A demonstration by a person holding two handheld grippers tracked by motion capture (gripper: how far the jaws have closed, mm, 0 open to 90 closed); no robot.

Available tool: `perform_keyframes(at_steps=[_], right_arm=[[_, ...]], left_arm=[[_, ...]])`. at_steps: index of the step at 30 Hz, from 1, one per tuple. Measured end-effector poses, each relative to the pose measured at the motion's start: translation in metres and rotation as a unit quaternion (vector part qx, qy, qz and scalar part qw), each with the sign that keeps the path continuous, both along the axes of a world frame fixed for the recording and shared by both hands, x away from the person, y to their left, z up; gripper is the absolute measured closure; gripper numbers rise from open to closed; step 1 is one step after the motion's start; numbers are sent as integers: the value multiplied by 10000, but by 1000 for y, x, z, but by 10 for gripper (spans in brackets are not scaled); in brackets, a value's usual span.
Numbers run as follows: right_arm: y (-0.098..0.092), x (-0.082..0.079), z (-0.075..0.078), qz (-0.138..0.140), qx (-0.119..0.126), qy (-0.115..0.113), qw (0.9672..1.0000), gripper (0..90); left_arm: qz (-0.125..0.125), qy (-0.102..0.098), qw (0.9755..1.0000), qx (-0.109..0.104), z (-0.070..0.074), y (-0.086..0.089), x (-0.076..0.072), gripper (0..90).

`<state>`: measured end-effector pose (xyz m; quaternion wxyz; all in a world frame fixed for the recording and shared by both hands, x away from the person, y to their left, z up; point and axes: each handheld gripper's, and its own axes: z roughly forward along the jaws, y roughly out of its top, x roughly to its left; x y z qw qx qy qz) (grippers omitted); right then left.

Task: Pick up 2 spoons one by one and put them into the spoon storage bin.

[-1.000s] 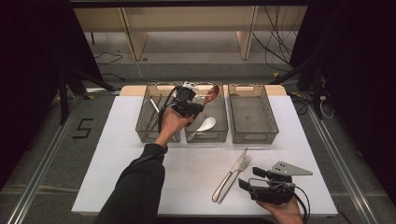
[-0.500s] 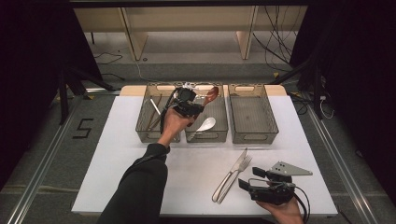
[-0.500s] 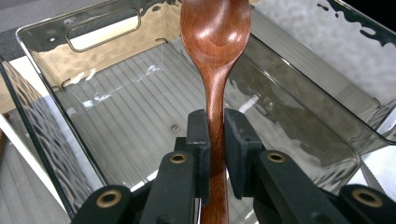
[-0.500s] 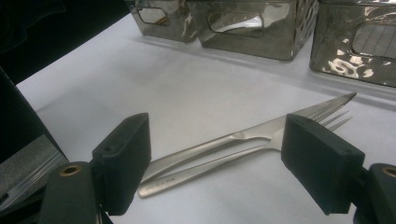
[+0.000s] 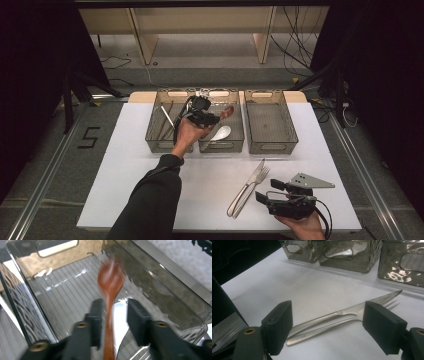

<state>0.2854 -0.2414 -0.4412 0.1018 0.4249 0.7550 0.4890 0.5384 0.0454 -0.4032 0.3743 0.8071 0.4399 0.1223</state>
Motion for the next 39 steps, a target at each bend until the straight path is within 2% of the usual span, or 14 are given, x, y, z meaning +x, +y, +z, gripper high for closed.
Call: perform_keyframes(at_steps=[4, 7, 11, 16, 22, 25, 27, 33, 36, 39], right_arm=[[0, 0, 0, -7, 6, -12, 10000, 250], [0, 0, 0, -16, 7, -25, 10000, 250], [0, 0, 1, -5, 6, -35, 10000, 250], [1, 0, 2, 5, -14, -54, 10000, 250], [4, -1, 3, 30, -16, -47, 10000, 251], [5, -1, 3, 56, -18, -69, 10000, 252], [6, -1, 4, 67, -19, -62, 10000, 253], [11, 1, 4, 157, -35, -45, 9999, 267], [14, 1, 4, 215, -57, -23, 9998, 299], [19, 2, 2, 288, -178, 6, 9994, 319]], left_arm=[[-9, 193, 9998, -64, 2, 3, -1, 528], [2, 210, 9996, -185, 7, 9, -6, 474], [-29, 177, 9994, -309, 13, 15, -18, 405], [-139, 95, 9992, -355, 20, 21, -36, 321], [-226, 24, 9980, -583, 23, 35, -63, 270], [-221, -32, 9971, -722, 19, 45, -79, 251], [-246, -61, 9972, -697, 16, 50, -89, 237], [-301, -216, 9944, -987, 1, 65, -118, 235], [-346, -232, 9953, -877, -8, 69, -129, 233], [-350, -249, 9951, -893, -16, 76, -140, 230]])
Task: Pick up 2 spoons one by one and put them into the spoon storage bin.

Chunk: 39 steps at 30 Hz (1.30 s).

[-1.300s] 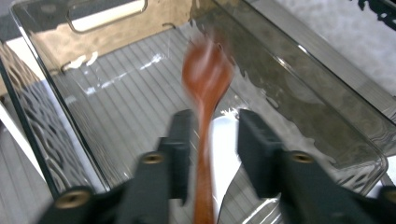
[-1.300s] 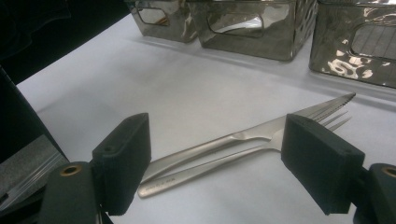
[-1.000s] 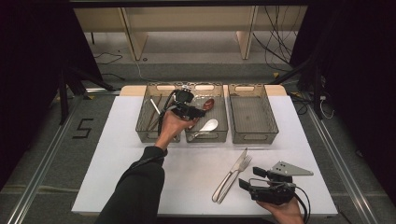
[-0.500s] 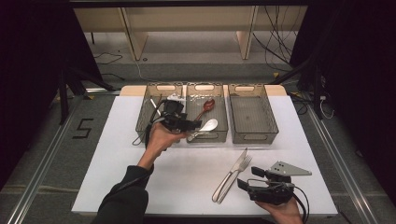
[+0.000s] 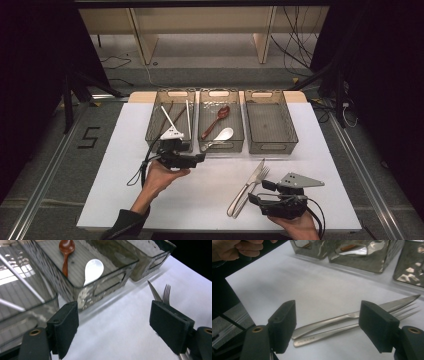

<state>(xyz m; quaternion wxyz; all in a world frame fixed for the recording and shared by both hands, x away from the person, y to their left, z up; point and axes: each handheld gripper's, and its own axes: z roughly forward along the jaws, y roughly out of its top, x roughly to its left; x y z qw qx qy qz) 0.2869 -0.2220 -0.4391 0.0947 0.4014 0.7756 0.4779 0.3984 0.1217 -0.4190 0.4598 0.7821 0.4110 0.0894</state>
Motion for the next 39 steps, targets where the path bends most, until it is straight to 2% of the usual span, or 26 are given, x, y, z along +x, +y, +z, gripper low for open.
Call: perform_keyframes(at_steps=[4, 11, 18, 24, 29, 32, 39], right_arm=[[8, 1, -2, 111, -108, 50, 9999, 355], [20, 4, -9, 227, -422, 183, 9987, 522], [30, 11, -18, 302, -657, 308, 9969, 662], [36, 16, -24, 346, -828, 364, 9953, 785], [42, 18, -29, 342, -989, 414, 9936, 853], [45, 18, -31, 358, -1066, 410, 9928, 879], [45, 20, -34, 348, -1157, 434, 9917, 900]], left_arm=[[31, -62, 10000, -71, -6, 9, -13, 221], [77, -278, 9992, -267, -11, 26, -36, 215], [98, -370, 9990, -218, -15, 39, -53, 207], [171, -394, 9989, -210, -18, 47, -61, 206], [201, -416, 9987, -195, -19, 50, -66, 207], [164, -460, 9988, -79, -20, 50, -69, 207], [138, -490, 9987, -99, -21, 50, -73, 206]])
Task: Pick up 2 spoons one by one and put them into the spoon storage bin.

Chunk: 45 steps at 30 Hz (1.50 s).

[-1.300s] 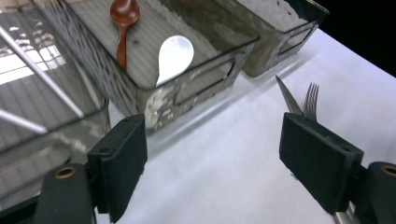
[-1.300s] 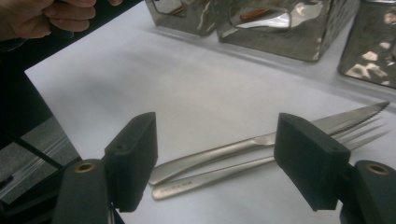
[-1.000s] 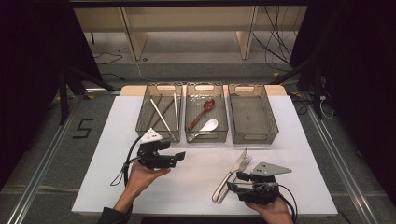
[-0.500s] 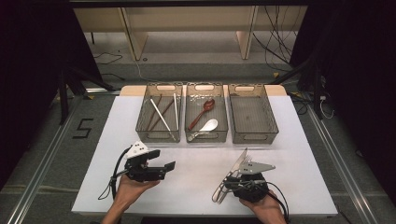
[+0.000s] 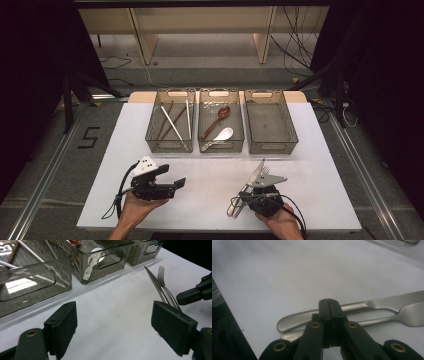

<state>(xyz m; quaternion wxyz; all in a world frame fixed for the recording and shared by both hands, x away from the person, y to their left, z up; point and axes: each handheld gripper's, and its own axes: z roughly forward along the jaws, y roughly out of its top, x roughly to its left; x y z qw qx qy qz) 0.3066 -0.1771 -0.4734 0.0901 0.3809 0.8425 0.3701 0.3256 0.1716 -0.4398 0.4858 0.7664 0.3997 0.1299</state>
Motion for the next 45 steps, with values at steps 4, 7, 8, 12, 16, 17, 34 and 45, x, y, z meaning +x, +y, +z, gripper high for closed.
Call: perform_keyframes(at_steps=[4, 7, 8, 12, 16, 17, 34, 45], right_arm=[[2, 1, -2, 15, -49, 33, 10000, 900], [3, 1, -5, 45, -151, 69, 9999, 900], [4, 2, -6, 51, -159, 75, 9998, 900], [6, 2, -8, 102, -314, 126, 9994, 900], [6, 1, -8, 145, -420, 175, 9989, 900], [6, 1, -8, 152, -439, 179, 9988, 900], [-30, -9, -2, -36, -682, 487, 9965, 900], [-55, -11, 2, -355, -963, 559, 9931, 900]], left_arm=[[18, 12, 10000, 2, -1, 1, -1, 206], [25, 15, 10000, 19, -2, 1, -1, 205], [27, 16, 10000, 17, -2, 2, -1, 205], [19, 34, 10000, 39, -2, 2, -1, 205], [11, 42, 10000, 78, -3, 1, -1, 205], [7, 45, 10000, 88, -3, 1, -1, 205], [13, 34, 9999, 165, -4, 1, -2, 205], [14, 24, 9998, 178, -4, 1, -3, 205]])
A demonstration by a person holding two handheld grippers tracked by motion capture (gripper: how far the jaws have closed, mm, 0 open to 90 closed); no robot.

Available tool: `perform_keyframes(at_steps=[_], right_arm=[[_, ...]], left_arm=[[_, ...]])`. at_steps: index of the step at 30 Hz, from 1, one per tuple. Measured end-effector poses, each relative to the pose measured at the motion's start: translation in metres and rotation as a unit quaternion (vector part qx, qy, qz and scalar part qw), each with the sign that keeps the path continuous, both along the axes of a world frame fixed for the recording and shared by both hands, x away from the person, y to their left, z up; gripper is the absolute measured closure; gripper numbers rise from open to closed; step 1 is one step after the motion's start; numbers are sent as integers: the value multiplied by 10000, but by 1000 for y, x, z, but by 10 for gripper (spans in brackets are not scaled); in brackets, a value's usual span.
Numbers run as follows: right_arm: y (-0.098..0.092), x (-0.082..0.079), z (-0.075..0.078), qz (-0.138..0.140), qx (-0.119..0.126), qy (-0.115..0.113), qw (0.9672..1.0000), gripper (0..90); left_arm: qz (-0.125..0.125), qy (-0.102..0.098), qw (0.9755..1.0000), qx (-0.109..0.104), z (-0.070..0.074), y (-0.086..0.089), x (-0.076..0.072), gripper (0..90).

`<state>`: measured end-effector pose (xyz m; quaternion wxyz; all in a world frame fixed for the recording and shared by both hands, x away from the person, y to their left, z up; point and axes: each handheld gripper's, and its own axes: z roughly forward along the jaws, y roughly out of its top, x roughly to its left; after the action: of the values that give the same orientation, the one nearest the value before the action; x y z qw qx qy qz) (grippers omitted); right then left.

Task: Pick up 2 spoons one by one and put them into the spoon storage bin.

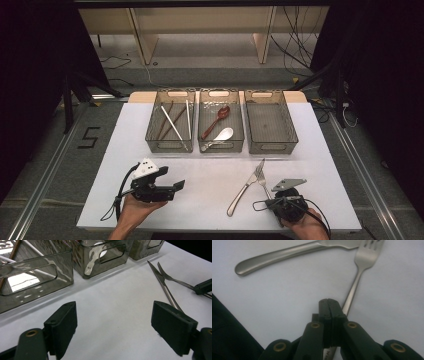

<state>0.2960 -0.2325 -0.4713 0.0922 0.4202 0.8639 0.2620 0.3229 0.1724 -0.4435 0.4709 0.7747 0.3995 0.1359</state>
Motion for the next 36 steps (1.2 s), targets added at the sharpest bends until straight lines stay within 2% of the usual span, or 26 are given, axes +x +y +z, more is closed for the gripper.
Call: perform_keyframes(at_steps=[12, 17, 20, 23, 26, 36], right_arm=[[-15, 4, 4, -225, -379, 0, 9990, 900], [-22, 7, 8, -200, -466, 42, 9987, 900], [-25, 11, 15, -145, -422, 100, 9990, 776], [-27, 15, 19, -81, -414, 103, 9991, 704], [-24, 18, 20, -29, -517, 176, 9985, 615], [-16, 31, 18, 112, -627, 495, 9967, 485]], left_arm=[[14, -33, 10000, -17, 1, 0, -1, 206], [22, -62, 10000, -35, 2, 1, -2, 206], [49, -101, 9999, -78, 3, 2, -3, 204], [56, -150, 9998, -112, 4, 3, -4, 201], [69, -199, 9996, -189, 5, 5, -5, 199], [111, -302, 9990, -301, 7, 11, -8, 192]])
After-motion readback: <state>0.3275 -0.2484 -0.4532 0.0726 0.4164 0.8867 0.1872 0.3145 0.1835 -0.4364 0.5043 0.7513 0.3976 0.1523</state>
